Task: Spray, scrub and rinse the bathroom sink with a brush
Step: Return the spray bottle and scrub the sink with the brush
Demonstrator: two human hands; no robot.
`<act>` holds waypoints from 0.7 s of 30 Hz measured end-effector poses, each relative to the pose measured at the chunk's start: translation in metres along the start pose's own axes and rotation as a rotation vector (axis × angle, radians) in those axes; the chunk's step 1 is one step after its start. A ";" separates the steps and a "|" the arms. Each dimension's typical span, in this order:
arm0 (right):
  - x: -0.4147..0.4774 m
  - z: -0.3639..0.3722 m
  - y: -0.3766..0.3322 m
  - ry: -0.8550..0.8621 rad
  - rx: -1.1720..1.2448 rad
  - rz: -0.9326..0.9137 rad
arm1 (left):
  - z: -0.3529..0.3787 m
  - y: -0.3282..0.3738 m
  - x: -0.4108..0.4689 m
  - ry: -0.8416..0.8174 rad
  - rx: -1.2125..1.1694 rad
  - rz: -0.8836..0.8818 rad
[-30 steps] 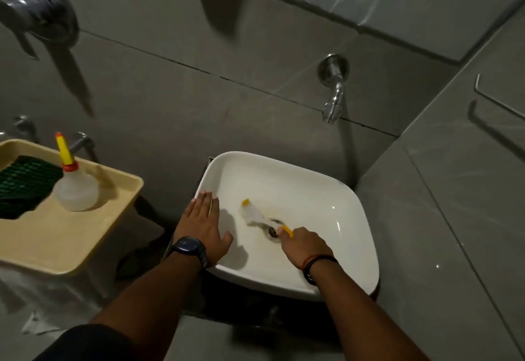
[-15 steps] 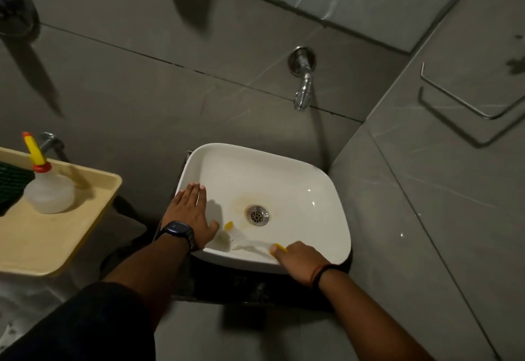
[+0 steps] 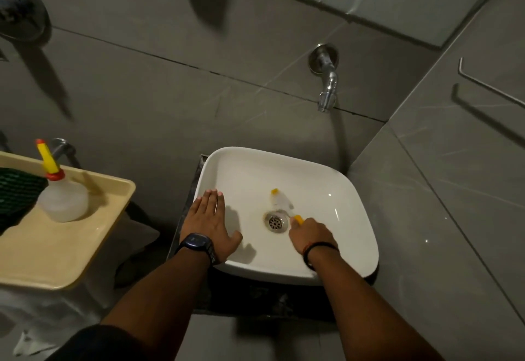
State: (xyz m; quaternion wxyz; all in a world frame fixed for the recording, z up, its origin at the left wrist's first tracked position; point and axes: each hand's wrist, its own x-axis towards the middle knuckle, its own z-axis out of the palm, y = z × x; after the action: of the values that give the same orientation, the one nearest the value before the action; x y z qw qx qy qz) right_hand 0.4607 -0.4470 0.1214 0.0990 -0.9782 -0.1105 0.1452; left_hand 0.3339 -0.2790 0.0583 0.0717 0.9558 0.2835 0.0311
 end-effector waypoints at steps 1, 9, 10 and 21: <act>0.005 -0.002 0.004 0.008 0.003 0.033 | 0.000 0.000 0.001 0.000 0.004 0.000; -0.024 0.010 0.018 -0.118 0.000 -0.130 | 0.000 -0.001 0.001 -0.025 0.013 -0.007; -0.023 0.001 0.029 -0.068 -0.014 -0.052 | 0.000 -0.001 0.001 -0.027 0.014 -0.009; -0.057 -0.006 0.044 -0.189 -0.047 -0.164 | -0.004 0.000 -0.001 -0.055 0.019 -0.006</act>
State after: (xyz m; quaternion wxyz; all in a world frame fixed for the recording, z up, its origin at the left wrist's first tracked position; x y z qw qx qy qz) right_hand 0.4173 -0.5043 0.1315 0.0767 -0.9499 -0.2024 0.2255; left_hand 0.3327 -0.2791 0.0618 0.0707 0.9560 0.2847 0.0020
